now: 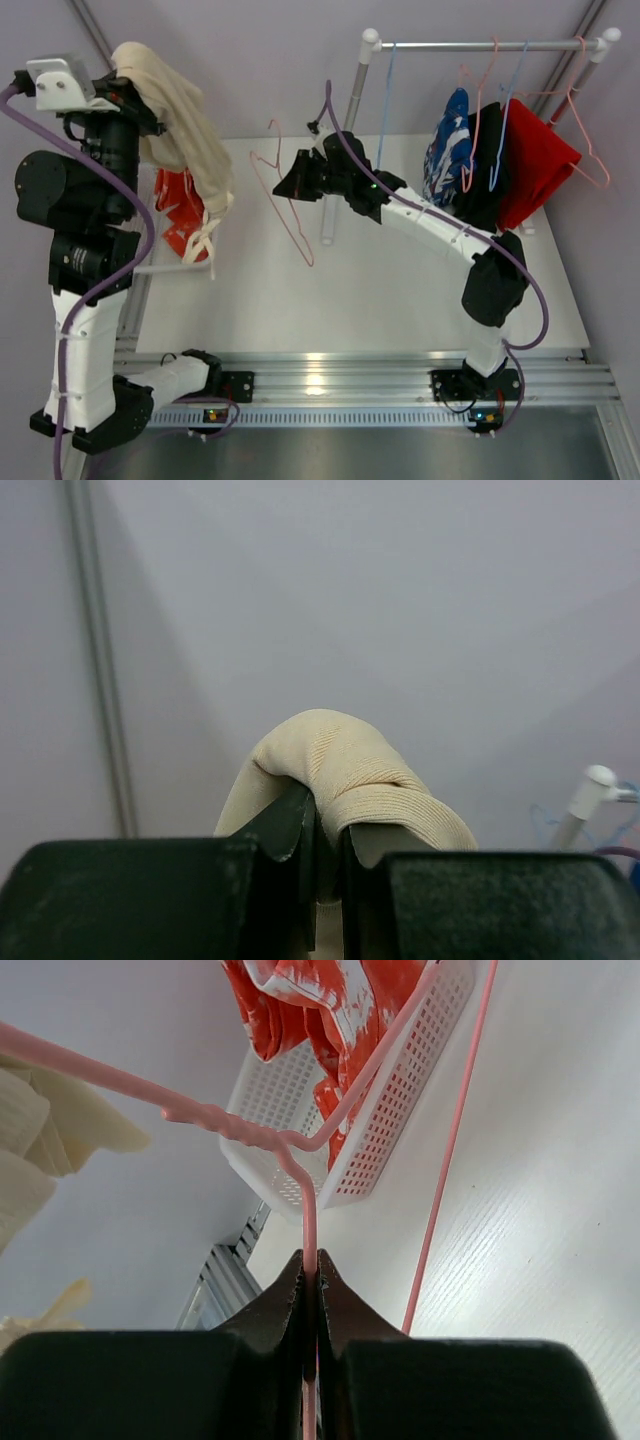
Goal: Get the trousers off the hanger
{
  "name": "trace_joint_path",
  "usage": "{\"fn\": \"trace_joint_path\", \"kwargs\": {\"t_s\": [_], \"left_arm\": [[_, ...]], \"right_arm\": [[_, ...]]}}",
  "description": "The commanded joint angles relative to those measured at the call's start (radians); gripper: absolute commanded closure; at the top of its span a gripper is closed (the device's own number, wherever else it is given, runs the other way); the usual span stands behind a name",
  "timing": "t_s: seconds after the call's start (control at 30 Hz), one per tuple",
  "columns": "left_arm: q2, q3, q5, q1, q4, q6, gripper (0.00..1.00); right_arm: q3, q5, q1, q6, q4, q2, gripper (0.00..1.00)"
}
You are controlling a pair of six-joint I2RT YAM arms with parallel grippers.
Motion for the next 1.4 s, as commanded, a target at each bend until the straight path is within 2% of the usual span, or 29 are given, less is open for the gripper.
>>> {"fn": "trace_joint_path", "kwargs": {"t_s": [0.0, 0.23, 0.47, 0.63, 0.7, 0.83, 1.03, 1.1, 1.3, 1.37], "left_arm": [[-0.077, -0.049, -0.194, 0.033, 0.155, 0.181, 1.00], [-0.263, -0.380, -0.350, 0.174, 0.319, 0.467, 1.00], [-0.354, -0.611, -0.435, 0.247, 0.372, 0.548, 1.00], [-0.305, -0.684, -0.479, 0.257, 0.419, 0.584, 1.00], [-0.277, -0.713, -0.461, 0.300, 0.450, 0.571, 1.00], [-0.208, -0.703, -0.363, 0.455, 0.435, 0.440, 1.00], [-0.081, -0.701, -0.131, 0.685, 0.426, 0.227, 1.00], [-0.061, -0.752, -0.023, 0.716, 0.433, 0.194, 1.00], [-0.021, -0.868, 0.154, 0.719, 0.410, 0.185, 1.00], [-0.027, -0.916, 0.283, 0.719, 0.380, 0.171, 1.00]], "right_arm": [[0.020, -0.003, 0.022, -0.034, 0.027, -0.051, 1.00], [0.040, -0.055, 0.023, -0.065, 0.005, -0.091, 1.00], [0.051, -0.098, 0.023, -0.063, -0.028, -0.116, 1.00], [0.062, -0.124, 0.023, -0.028, -0.032, -0.119, 1.00], [0.065, -0.135, 0.023, -0.016, -0.032, -0.120, 1.00], [0.062, -0.145, 0.023, -0.013, -0.036, -0.131, 1.00], [0.054, -0.153, 0.023, -0.025, -0.044, -0.150, 1.00], [0.050, -0.150, 0.022, -0.028, -0.042, -0.160, 1.00], [0.043, -0.153, 0.008, -0.051, -0.045, -0.212, 1.00], [0.034, -0.159, 0.007, -0.068, -0.044, -0.234, 1.00]]}}
